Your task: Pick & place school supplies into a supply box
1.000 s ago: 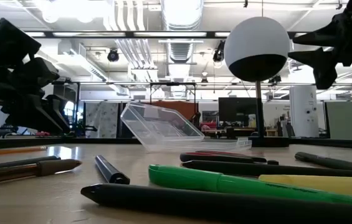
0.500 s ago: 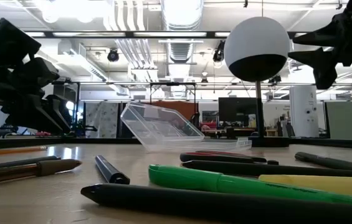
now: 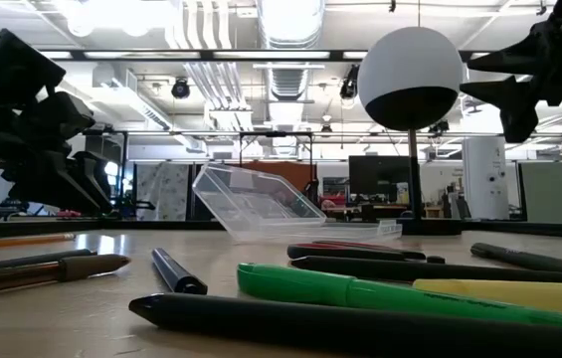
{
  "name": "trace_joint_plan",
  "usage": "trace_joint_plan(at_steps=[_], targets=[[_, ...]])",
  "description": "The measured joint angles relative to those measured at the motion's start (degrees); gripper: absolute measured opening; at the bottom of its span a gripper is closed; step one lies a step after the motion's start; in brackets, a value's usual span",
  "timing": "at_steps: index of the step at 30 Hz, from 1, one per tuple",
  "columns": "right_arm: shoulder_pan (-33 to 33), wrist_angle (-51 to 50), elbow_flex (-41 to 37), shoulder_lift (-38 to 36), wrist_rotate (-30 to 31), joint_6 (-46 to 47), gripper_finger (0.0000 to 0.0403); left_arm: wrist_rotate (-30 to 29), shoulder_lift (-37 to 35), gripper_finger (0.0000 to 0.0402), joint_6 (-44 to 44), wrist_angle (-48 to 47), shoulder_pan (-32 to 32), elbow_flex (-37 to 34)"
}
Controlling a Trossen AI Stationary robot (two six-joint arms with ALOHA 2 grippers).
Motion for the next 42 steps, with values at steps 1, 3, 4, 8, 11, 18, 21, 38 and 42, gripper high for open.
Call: trace_joint_plan(at_steps=[1, 3, 4, 8, 11, 18, 21, 38, 42], targets=[[0.0, 0.0, 0.0, 0.0, 0.0, 0.0, 0.0153, 0.0, 0.0, 0.0118, 0.0, 0.0, 0.0, 0.0], [0.0, 0.0, 0.0, 0.0, 0.0, 0.0, 0.0153, 0.0, 0.0, 0.0118, 0.0, 0.0, 0.0, 0.0], [0.0, 0.0, 0.0, 0.0, 0.0, 0.0, 0.0153, 0.0, 0.0, 0.0118, 0.0, 0.0, 0.0, 0.0], [0.0, 0.0, 0.0, 0.0, 0.0, 0.0, 0.0153, 0.0, 0.0, 0.0118, 0.0, 0.0, 0.0, 0.0], [0.0, 0.0, 0.0, 0.0, 0.0, 0.0, 0.0153, 0.0, 0.0, 0.0118, 0.0, 0.0, 0.0, 0.0], [0.0, 0.0, 0.0, 0.0, 0.0, 0.0, 0.0153, 0.0, 0.0, 0.0118, 0.0, 0.0, 0.0, 0.0], [0.0, 0.2, 0.0, 0.0, 0.0, 0.0, 0.0153, 0.0, 0.0, 0.0118, 0.0, 0.0, 0.0, 0.0], [-0.2, 9.6, 0.0, -0.1, 15.6, 15.4, 0.0153, 0.0, 0.0, 0.0118, 0.0, 0.0, 0.0, 0.0], [-0.1, 10.1, 0.0, 0.0, 18.0, 17.2, 0.0153, -0.4, 0.0, 0.0118, 2.9, 0.0, 0.0, 0.0]])
